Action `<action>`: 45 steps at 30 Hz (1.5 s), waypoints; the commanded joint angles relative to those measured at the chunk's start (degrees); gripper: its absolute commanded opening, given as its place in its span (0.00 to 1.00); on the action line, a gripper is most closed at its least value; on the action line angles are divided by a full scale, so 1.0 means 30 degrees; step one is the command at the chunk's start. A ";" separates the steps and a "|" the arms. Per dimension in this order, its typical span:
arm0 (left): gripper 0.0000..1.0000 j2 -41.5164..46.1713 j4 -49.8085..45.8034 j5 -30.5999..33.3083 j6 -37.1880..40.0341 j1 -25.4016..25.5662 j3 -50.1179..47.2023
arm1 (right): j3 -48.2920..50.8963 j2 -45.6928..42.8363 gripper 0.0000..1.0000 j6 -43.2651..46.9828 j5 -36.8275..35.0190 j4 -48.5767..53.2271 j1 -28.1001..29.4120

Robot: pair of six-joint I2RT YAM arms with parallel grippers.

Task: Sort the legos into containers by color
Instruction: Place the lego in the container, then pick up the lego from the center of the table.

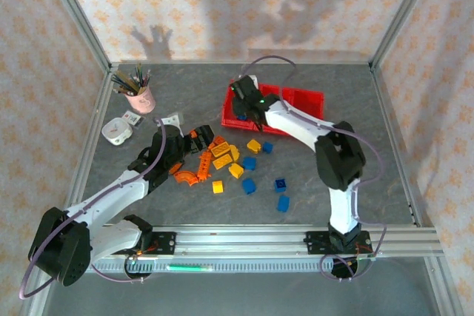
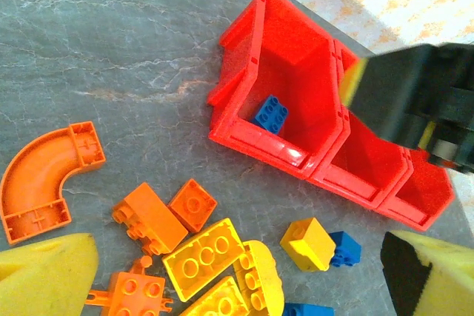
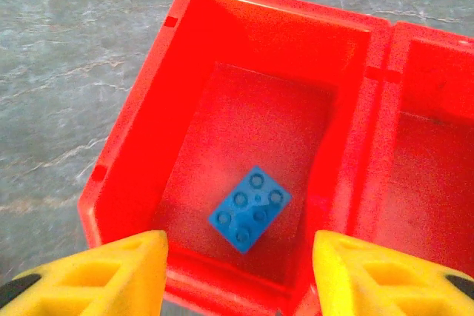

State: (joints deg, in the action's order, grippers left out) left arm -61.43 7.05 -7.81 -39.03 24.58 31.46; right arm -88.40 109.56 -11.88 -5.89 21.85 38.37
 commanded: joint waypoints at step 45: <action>0.99 -0.1254 0.2338 0.1502 -0.1435 0.5833 -0.0622 | 1.0825 -0.3324 0.65 -0.9634 -0.2021 -0.3784 -0.0017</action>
State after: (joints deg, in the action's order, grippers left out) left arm -64.79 11.94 -4.03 -43.62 41.65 27.70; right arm -53.95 97.80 -39.33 -9.17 10.59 38.33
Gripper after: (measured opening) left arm 0.992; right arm 0.669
